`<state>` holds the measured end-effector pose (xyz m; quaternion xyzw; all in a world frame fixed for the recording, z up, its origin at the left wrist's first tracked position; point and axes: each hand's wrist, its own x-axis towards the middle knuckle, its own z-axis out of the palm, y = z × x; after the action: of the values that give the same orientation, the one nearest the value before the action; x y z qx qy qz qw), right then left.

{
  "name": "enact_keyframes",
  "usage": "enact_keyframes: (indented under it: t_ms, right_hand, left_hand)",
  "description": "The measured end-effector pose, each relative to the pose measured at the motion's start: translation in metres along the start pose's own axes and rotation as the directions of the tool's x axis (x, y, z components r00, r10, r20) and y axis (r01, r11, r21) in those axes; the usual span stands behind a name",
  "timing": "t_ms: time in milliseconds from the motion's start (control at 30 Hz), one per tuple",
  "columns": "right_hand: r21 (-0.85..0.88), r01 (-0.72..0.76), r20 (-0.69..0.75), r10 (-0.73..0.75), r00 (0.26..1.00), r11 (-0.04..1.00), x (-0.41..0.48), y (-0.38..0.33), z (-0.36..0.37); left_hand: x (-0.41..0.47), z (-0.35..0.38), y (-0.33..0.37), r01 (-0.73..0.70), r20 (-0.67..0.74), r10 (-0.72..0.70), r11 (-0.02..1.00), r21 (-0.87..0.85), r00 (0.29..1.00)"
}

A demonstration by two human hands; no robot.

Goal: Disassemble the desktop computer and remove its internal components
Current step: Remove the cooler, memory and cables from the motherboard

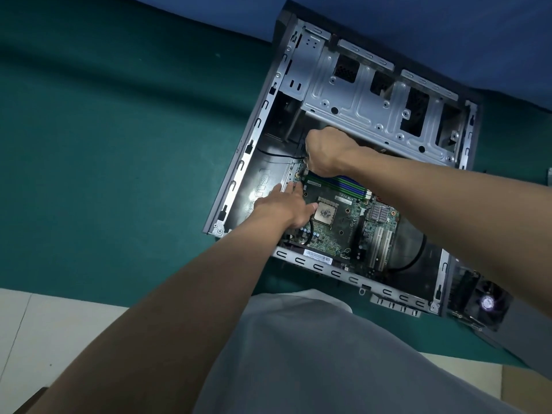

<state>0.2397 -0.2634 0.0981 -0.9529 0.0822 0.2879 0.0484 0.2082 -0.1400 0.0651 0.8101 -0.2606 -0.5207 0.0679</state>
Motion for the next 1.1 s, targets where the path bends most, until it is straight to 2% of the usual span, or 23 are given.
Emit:
enact_keyframes:
  t_ms: [133,267,500,633,733,900,1100]
  right_hand:
    - [-0.105,0.13,-0.038,-0.134,0.99,0.986,-0.003,0.001,0.002]
    - [-0.169,0.181,-0.059,-0.193,0.979,0.969,0.0,0.0,0.002]
    - [-0.138,0.14,-0.056,-0.149,0.987,0.98,0.003,0.004,0.004]
    - [-0.069,0.068,0.093,-0.061,0.994,0.995,0.005,0.004,0.005]
    - [-0.02,0.014,0.109,-0.012,0.994,1.0,0.005,0.002,0.007]
    - [-0.088,0.032,0.11,-0.022,0.994,0.996,0.003,-0.007,0.003]
    - [-0.158,0.153,0.058,-0.145,0.988,0.976,-0.001,-0.001,0.005]
  left_hand:
    - [0.0,-0.001,-0.001,0.0,0.001,0.0,1.0,-0.004,1.0]
    - [-0.002,-0.001,0.0,0.003,-0.004,-0.003,1.0,0.003,1.0]
    - [-0.005,-0.002,0.0,0.005,-0.013,-0.005,1.0,-0.015,1.0]
    - [-0.004,-0.002,0.001,0.007,-0.007,-0.007,1.0,-0.012,1.0]
    - [-0.002,-0.001,0.001,0.005,-0.004,-0.005,1.0,-0.006,1.0]
    - [0.0,-0.001,0.0,0.004,-0.005,-0.004,1.0,-0.006,1.0]
    - [0.0,-0.001,0.0,0.004,-0.007,-0.004,1.0,-0.001,1.0]
